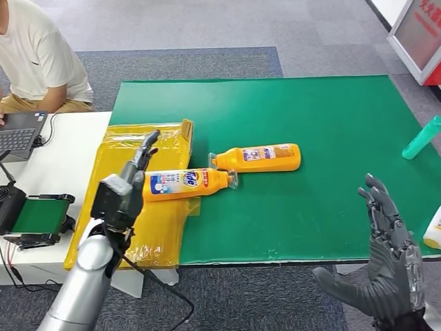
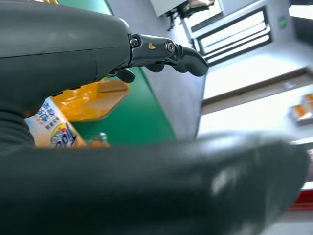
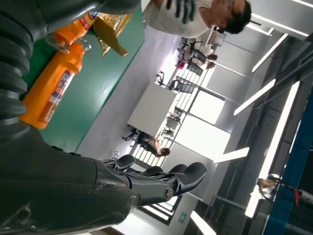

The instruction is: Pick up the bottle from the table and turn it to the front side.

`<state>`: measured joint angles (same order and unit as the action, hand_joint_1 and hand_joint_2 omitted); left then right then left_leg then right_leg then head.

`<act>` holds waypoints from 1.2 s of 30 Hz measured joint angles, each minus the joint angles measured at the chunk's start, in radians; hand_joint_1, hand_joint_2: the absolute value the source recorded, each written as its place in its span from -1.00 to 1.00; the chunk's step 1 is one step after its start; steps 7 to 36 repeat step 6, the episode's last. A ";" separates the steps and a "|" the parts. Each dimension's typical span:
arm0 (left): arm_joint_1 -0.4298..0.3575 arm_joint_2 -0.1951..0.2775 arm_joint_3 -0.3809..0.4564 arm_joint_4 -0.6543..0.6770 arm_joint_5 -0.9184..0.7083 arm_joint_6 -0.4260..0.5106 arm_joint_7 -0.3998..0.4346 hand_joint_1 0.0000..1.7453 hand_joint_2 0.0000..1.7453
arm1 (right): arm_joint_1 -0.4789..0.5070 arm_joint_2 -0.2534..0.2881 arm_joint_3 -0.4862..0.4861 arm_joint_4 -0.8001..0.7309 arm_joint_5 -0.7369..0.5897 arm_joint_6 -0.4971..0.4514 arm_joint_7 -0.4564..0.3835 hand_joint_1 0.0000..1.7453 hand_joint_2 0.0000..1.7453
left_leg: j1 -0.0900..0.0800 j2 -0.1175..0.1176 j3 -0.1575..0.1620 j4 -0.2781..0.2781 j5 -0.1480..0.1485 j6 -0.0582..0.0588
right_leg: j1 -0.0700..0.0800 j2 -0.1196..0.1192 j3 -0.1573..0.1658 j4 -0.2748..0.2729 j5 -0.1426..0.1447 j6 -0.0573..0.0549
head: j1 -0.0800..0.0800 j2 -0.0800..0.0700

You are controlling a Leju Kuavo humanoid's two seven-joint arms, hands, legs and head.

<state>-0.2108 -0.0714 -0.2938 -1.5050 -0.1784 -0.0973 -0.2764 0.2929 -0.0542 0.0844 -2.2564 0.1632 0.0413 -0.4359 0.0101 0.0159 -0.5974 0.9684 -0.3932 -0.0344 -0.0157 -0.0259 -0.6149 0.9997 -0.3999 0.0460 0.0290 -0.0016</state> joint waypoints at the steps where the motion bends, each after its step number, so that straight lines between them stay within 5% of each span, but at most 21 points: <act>1: 0.018 0.005 0.009 -0.033 0.034 -0.012 -0.006 -1.00 1.00 | 0.004 0.000 0.000 0.003 0.010 -0.004 0.006 -1.00 1.00 | 0.000 0.000 0.000 0.000 0.000 0.000 | 0.000 0.000 0.000 0.000 0.000 0.000 | 0.000 0.000; 4: 0.080 0.029 0.039 -0.122 0.153 -0.066 -0.011 -1.00 1.00 | 0.024 -0.002 -0.001 0.008 0.037 -0.023 0.025 -1.00 1.00 | 0.000 0.000 0.000 0.000 0.000 0.000 | 0.000 0.000 0.000 0.000 0.000 0.000 | 0.000 0.000; 5: 0.107 0.040 0.054 -0.152 0.201 -0.088 -0.013 -1.00 0.50 | 0.034 -0.003 -0.003 0.008 0.037 -0.028 0.031 -1.00 1.00 | 0.000 0.000 0.000 0.000 -0.001 0.000 | 0.000 0.000 0.000 0.000 0.000 0.000 | 0.000 0.000; 6: 0.119 0.045 0.061 -0.166 0.225 -0.100 -0.014 -1.00 0.33 | 0.039 -0.003 -0.004 0.008 0.036 -0.030 0.034 -1.00 1.00 | 0.000 0.000 0.000 0.000 -0.001 0.000 | 0.000 0.000 0.000 0.000 0.000 0.000 | 0.000 0.000; 36: 0.119 0.045 0.061 -0.166 0.225 -0.100 -0.014 -1.00 0.33 | 0.039 -0.003 -0.004 0.008 0.036 -0.030 0.034 -1.00 1.00 | 0.000 0.000 0.000 0.000 -0.001 0.000 | 0.000 0.000 0.000 0.000 0.000 0.000 | 0.000 0.000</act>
